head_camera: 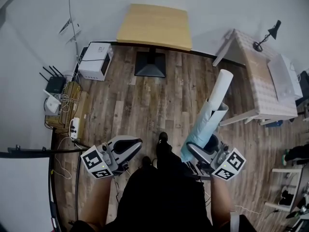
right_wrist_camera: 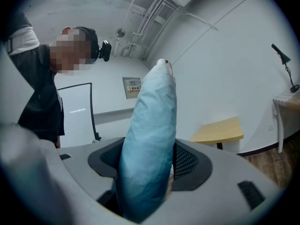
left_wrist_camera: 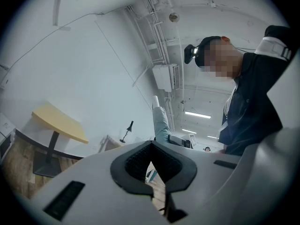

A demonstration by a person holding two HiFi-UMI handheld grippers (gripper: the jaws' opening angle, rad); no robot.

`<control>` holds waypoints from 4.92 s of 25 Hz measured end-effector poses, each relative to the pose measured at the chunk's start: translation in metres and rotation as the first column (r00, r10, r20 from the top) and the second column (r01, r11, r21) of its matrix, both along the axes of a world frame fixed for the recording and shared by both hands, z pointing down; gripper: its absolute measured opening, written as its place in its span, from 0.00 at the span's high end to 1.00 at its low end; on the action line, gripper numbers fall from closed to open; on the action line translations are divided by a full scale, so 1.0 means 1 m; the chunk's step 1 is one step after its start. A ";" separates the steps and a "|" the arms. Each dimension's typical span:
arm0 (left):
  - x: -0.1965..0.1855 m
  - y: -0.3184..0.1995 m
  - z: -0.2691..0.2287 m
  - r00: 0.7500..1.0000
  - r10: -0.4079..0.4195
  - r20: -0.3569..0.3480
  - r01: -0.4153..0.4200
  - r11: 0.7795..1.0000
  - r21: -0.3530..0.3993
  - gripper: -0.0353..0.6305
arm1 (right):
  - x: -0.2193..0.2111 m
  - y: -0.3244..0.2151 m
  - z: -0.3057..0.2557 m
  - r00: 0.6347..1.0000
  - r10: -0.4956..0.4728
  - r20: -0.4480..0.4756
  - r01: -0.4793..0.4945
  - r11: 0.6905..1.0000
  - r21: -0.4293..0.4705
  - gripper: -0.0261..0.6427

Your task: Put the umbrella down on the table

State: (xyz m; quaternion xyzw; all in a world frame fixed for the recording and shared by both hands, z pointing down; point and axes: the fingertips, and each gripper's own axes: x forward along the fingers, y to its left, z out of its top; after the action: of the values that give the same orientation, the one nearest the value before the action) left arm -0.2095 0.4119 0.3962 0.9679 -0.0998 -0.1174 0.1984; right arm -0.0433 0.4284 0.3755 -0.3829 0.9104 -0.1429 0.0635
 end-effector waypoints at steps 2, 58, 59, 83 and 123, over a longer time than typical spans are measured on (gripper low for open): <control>0.009 -0.004 0.004 1.000 0.002 0.006 -0.002 1.000 0.002 0.93 | 0.005 -0.004 0.003 1.000 -0.010 0.007 0.010 1.000 0.003 0.52; 0.083 -0.477 -0.032 0.993 -0.014 0.115 0.009 0.999 0.049 0.93 | 0.102 -0.458 -0.016 0.999 -0.004 0.048 0.004 1.000 -0.005 0.52; 0.075 -0.486 -0.032 0.994 -0.014 0.110 0.009 0.999 0.052 0.93 | 0.095 -0.468 -0.018 0.999 0.002 0.042 -0.001 1.000 -0.007 0.52; 0.116 -0.650 0.000 0.991 0.011 0.133 -0.015 0.999 0.028 0.93 | 0.130 -0.623 0.007 0.999 0.039 0.030 -0.039 0.999 -0.012 0.52; 0.203 -0.918 0.081 0.968 0.023 0.252 0.013 0.990 -0.140 0.93 | 0.164 -0.953 0.141 0.988 -0.062 -0.138 0.000 0.913 -0.408 0.52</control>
State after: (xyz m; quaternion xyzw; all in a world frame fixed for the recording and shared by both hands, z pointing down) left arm -0.0068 -0.5057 0.4770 0.9589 -0.1299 0.0145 0.2518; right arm 0.1212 -0.5241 0.5169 -0.3829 0.8688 -0.3014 -0.0876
